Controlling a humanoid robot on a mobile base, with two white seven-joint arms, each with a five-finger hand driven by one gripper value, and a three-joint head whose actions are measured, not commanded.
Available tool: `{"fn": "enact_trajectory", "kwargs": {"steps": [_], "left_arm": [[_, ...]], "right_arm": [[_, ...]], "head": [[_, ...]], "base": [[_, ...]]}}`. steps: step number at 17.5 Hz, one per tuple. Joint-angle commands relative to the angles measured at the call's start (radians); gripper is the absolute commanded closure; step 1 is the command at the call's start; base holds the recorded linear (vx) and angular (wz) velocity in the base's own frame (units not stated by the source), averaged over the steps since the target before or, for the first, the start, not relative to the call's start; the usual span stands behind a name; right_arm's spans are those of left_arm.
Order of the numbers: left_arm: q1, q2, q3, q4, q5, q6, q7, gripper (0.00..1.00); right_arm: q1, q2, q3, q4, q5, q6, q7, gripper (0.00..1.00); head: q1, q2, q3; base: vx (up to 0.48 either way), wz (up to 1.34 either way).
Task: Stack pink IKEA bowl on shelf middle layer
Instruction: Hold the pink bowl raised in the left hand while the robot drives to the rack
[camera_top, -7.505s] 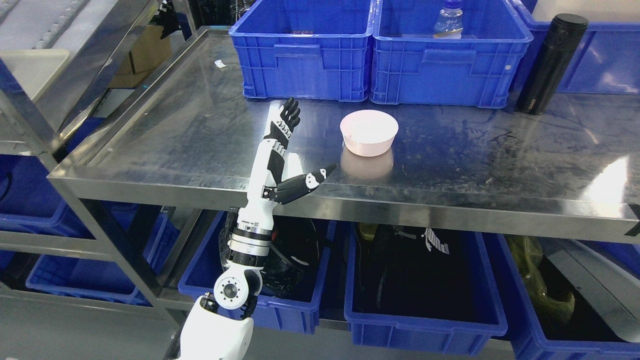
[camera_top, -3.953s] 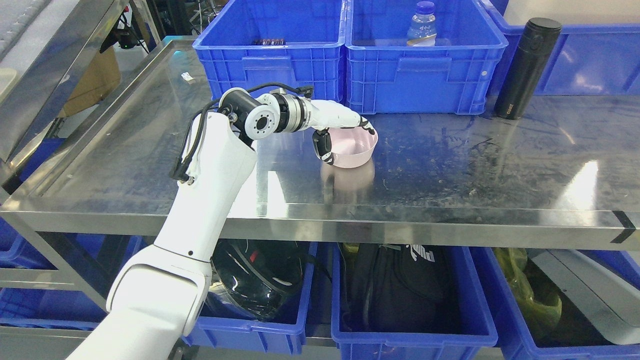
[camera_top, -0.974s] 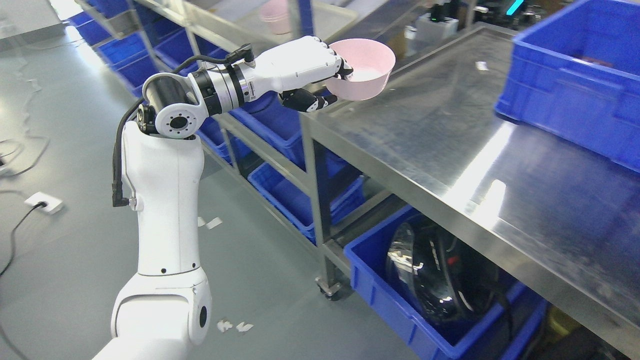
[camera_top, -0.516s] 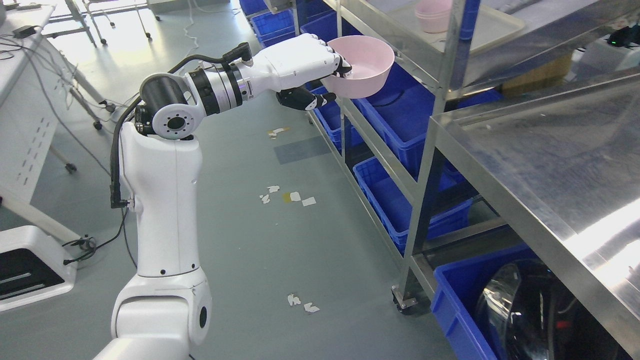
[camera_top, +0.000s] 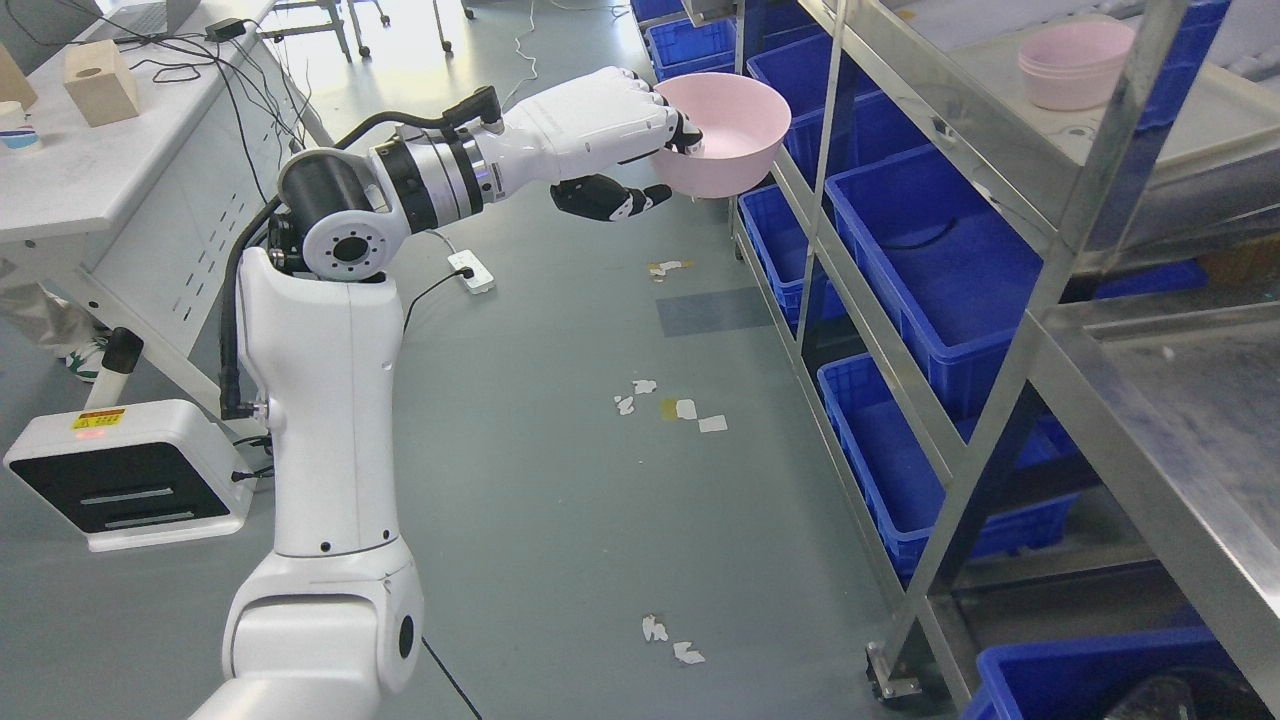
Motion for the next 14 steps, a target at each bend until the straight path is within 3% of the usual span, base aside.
{"fn": "enact_trajectory", "kwargs": {"steps": [1, 14], "left_arm": [[0.001, 0.018, 0.001, -0.005, 0.000, -0.001, 0.000, 0.98], [0.006, 0.018, -0.004, -0.004, 0.000, -0.001, 0.000, 0.97]], "right_arm": [[0.005, -0.017, 0.000, -0.017, 0.000, -0.001, 0.000, 0.00], [0.005, -0.017, 0.000, -0.017, 0.000, -0.001, 0.000, 0.00]], "head": [[0.0000, 0.000, 0.000], [0.0000, 0.000, 0.000]], "base": [[0.267, 0.18], [0.323, 0.17]]}}
